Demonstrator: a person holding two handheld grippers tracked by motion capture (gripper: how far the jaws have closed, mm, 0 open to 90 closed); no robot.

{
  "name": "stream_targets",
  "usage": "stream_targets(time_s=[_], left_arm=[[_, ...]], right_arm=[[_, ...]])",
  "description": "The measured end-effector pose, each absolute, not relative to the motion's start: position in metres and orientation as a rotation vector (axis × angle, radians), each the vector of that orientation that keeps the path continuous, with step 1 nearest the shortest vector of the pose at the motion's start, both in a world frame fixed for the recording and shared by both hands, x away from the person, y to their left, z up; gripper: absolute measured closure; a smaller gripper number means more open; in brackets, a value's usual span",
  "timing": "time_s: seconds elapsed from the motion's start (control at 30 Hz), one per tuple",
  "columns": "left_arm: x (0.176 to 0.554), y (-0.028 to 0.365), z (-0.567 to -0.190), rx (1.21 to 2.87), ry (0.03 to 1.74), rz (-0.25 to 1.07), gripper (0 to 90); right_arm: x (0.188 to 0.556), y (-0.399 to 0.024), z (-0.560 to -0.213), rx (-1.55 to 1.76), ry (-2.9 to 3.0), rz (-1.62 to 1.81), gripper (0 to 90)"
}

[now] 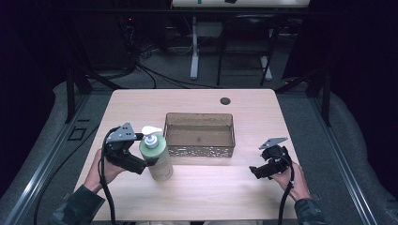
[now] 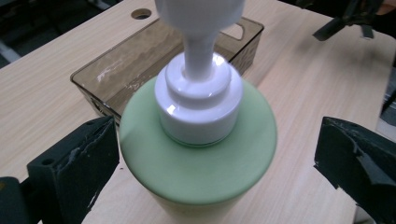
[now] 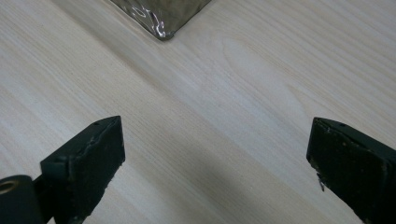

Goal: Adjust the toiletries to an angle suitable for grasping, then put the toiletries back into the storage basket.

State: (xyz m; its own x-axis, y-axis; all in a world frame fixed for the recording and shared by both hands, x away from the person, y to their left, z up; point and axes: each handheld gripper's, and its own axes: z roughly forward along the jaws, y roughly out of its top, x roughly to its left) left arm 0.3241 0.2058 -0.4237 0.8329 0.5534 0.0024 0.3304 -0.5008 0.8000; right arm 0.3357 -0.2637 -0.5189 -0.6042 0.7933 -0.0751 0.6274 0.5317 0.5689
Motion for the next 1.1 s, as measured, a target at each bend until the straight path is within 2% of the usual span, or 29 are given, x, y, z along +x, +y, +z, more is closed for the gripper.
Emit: stream_targets(time_s=[0.3,0.47,1.1], left_arm=[[0.329,0.208,-0.400,2.223,0.534,0.313,0.1],[0.331,0.205,-0.387,2.294,0.473,0.356,3.0],[0.357,0.183,-0.334,2.619,0.320,0.352,0.1]], right_arm=[[0.336,-0.265,-0.520,1.171,2.457,0.682,4.4],[0.336,-0.267,-0.520,1.183,2.460,0.683,4.5],[0.335,-0.265,-0.518,1.112,2.456,0.696,4.1]])
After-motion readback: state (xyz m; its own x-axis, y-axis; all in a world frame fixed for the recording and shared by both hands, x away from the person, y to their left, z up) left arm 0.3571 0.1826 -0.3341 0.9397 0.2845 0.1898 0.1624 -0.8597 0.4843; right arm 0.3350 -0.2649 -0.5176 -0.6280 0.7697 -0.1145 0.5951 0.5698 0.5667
